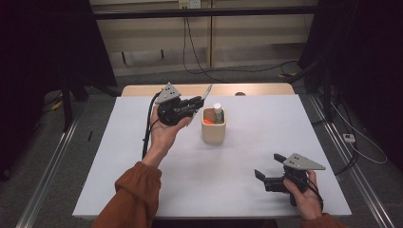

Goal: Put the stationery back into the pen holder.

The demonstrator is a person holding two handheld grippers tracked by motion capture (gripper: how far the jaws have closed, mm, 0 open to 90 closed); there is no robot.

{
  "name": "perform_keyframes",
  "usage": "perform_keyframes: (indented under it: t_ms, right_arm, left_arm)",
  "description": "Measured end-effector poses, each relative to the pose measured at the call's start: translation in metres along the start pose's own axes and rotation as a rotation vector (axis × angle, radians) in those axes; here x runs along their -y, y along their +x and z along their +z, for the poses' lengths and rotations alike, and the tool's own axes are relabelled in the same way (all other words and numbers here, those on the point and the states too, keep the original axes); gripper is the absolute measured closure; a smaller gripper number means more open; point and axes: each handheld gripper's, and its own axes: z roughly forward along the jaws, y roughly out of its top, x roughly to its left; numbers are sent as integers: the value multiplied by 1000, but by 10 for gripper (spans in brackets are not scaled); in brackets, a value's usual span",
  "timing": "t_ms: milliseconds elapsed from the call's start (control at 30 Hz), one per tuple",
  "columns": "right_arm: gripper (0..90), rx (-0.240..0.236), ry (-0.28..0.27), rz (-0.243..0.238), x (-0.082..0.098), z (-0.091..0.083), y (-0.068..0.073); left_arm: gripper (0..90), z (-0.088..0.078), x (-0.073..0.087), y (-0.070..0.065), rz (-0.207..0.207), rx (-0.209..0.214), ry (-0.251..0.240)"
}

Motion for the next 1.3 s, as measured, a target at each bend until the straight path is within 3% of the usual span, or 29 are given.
perform_keyframes:
  t_ms: [133, 333, 767, 1233, 1300]
  right_arm:
    - [39, 0, 0, -1, 0, 0, 0]
    - [39, -3, 1, -1, 0, -1, 0]
    - [40, -4, 1, 2, 1, -1, 0]
    - [41, -6, 0, 5, 1, -2, 0]
    - [41, -6, 0, 6, 1, -2, 0]
  left_arm:
    - [797, 8, -3, 0, 18, -17, 5]
    - [797, 19, -2, 6, -25, -37, -1]
    - [797, 46, -8, 11, -36, -60, -13]
    - [797, 62, 3, 16, -75, -49, -15]
    - [797, 65, 4, 17, -62, -50, -11]
